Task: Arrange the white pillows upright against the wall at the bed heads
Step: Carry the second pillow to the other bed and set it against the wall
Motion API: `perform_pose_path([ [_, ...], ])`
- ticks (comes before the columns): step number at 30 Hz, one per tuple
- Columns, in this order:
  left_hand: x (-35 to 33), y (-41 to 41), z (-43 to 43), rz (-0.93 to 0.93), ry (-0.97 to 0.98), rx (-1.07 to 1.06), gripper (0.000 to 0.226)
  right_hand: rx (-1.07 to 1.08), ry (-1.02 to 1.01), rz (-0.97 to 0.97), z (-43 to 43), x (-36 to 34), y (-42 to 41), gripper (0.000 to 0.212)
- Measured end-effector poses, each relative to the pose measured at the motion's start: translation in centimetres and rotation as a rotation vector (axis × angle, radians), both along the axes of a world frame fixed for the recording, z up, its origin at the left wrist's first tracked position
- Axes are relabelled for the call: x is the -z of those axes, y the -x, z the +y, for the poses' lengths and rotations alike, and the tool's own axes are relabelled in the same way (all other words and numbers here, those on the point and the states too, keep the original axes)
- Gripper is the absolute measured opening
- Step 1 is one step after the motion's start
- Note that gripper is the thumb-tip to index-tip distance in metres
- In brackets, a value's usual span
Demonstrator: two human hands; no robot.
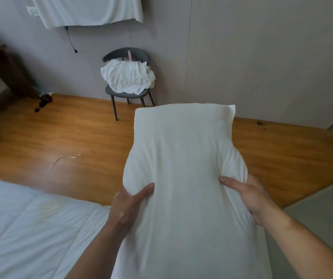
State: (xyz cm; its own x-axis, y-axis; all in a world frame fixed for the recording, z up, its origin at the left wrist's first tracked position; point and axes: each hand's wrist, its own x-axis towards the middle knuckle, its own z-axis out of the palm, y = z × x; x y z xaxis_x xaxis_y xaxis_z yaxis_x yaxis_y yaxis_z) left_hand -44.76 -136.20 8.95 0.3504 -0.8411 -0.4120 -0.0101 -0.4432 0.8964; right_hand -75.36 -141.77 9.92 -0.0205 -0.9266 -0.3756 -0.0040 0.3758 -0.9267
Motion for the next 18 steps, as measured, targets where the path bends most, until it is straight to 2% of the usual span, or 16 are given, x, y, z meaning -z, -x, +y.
perform_pose_path([
  [2, -0.4, -1.2, -4.4, 0.007, -0.007, 0.009, 0.058, 0.004, 0.003, 0.013, -3.9, -0.8, -1.0, 0.027],
  [5, -1.3, -2.9, -10.2, 0.017, -0.012, 0.035, 0.046, -0.001, 0.003, 0.023, -9.6, -1.9, -2.7, 0.040],
  [8, -1.4, -4.9, -15.1, 0.011, -0.012, 0.002, 0.045, -0.039, 0.020, 0.002, -14.9, -2.3, -4.9, 0.060],
  [13, -0.4, -9.1, -22.7, -0.025, -0.024, -0.121, 0.053, -0.137, 0.029, -0.055, -25.2, -1.6, -9.5, 0.062],
  [17, 0.5, -12.8, -28.3, -0.018, -0.043, -0.216, 0.050, -0.282, 0.039, -0.059, -34.9, -0.3, -14.0, 0.092],
  [18, 0.5, -13.5, -29.5, -0.021, -0.036, -0.247, 0.049, -0.324, 0.046, -0.061, -37.4, -0.3, -15.4, 0.093],
])
